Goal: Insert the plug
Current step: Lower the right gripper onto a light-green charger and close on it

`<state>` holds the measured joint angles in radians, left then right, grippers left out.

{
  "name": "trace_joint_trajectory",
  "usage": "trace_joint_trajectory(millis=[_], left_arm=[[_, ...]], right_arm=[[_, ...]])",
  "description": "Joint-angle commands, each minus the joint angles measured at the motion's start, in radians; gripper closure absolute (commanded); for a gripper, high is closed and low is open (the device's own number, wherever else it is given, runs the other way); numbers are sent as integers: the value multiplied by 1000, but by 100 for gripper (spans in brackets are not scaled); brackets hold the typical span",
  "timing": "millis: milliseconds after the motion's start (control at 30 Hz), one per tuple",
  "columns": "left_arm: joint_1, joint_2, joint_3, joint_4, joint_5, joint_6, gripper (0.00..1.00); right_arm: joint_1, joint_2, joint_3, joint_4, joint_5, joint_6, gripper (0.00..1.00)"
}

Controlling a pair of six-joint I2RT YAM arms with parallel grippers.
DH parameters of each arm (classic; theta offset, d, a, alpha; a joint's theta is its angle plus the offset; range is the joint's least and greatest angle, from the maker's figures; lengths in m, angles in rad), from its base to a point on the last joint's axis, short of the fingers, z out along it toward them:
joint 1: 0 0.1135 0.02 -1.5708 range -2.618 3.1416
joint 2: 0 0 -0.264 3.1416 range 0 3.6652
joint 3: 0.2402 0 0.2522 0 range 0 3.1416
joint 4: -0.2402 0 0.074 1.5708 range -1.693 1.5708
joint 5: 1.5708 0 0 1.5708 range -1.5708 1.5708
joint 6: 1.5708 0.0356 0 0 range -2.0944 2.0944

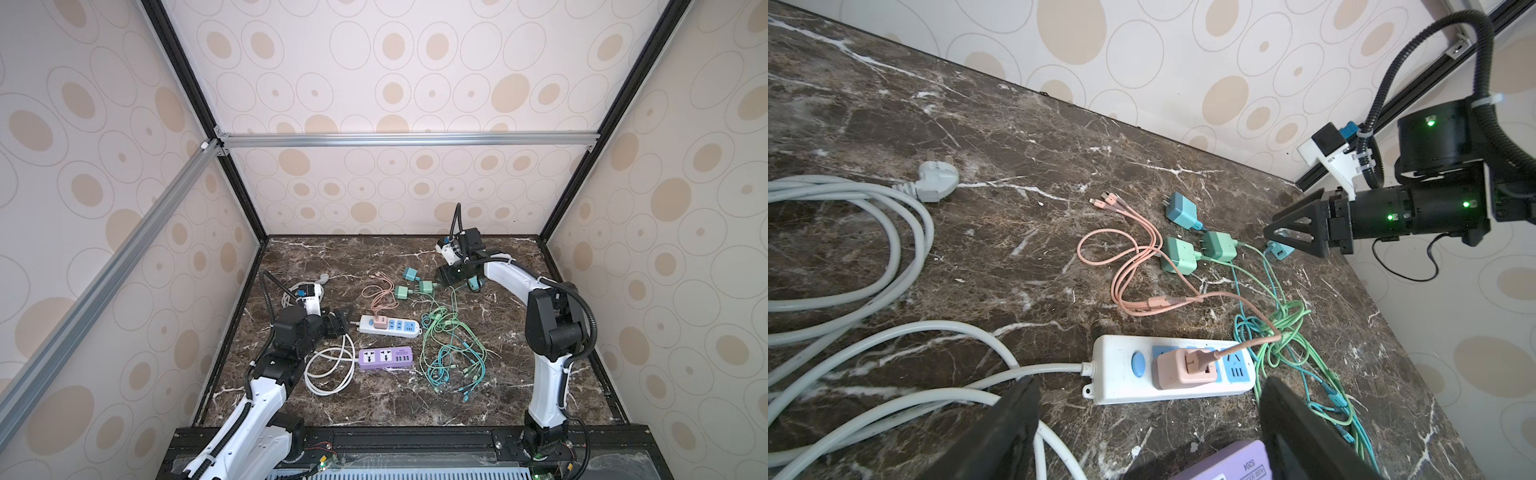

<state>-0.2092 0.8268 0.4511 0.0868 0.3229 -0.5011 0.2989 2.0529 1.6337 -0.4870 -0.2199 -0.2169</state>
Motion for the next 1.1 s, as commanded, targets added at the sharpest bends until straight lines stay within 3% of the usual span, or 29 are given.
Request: trace_joint_trajectory(millis=[0,300,800,1067], left_arm=[[2,-11,25,-17,9,8,17],[2,-22,42,-38,3,12,17],[2,-31,44,-53,-1,18,17],[2,-29,42,-56,-2,22,16]], right_arm=[[22,47,31,-47,18,-211,34],[35,87,38,-35,11,-475,34],[62,203,144,-69,27,-546,38],[79,226,171,-78,-19,-552,40]])
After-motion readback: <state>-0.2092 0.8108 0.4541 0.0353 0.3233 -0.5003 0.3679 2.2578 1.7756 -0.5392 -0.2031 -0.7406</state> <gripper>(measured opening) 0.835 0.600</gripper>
